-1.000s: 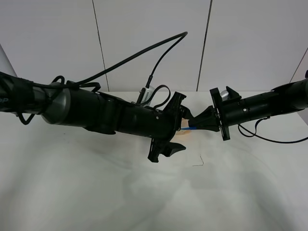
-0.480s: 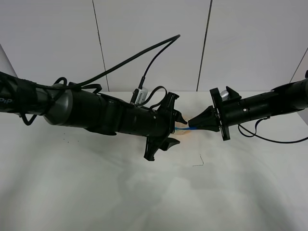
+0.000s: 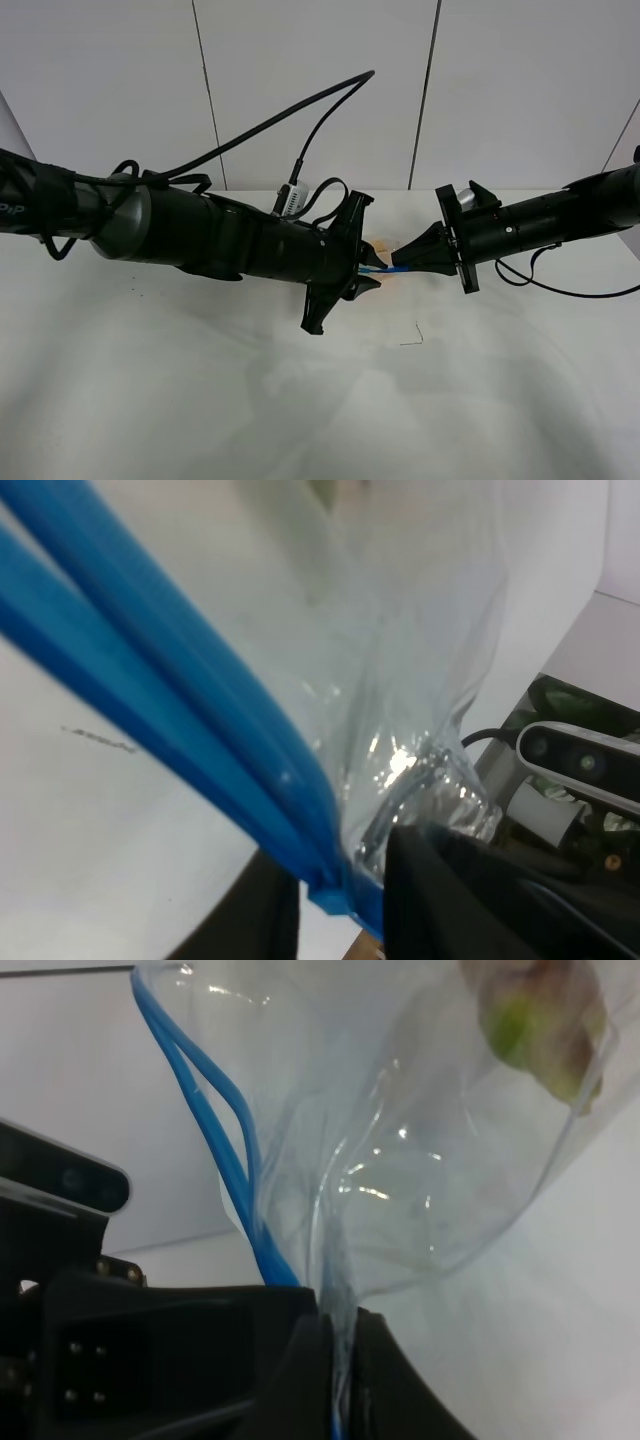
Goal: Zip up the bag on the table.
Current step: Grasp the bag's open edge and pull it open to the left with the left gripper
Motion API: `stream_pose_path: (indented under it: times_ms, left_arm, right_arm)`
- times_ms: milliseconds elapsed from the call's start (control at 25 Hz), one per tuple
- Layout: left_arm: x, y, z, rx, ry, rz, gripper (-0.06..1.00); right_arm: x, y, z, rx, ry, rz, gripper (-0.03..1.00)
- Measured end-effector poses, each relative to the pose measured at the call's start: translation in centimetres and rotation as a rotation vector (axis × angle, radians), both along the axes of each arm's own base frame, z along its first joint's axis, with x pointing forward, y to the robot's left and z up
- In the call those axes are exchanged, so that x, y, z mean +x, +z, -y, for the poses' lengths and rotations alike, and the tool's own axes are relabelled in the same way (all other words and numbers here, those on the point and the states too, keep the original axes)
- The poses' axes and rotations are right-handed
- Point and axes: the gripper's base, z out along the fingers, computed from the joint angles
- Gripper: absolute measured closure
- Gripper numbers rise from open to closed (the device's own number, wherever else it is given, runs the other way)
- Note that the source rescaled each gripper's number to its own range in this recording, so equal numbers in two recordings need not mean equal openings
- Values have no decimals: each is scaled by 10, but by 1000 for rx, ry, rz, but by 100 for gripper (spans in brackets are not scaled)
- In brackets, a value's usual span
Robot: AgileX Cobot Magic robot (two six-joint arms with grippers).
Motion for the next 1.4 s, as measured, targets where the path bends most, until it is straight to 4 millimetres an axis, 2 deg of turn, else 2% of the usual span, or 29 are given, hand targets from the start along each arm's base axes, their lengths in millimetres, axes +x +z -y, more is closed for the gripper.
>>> stream_pose_path:
  times_ms: [240,400,440,800,1400]
  left_arm:
    - [0,0,0,-2,2,-2,71]
    - [0,0,0,-2,3,-2,92]
    - [0,0,0,-2,3,-2,94]
    - [7,1,-7,-25,5,-14,94]
    - [40,3,-49,-57,-19,4,94]
  right_arm:
    - [0,0,0,-1,1,0,97]
    - [0,-1,0,-6,6,0,97]
    - [0,-1,0,-7,6,0,97]
    - [0,0,0,-1,-1,0,97]
    - [3,2,0,22,-35,4,97]
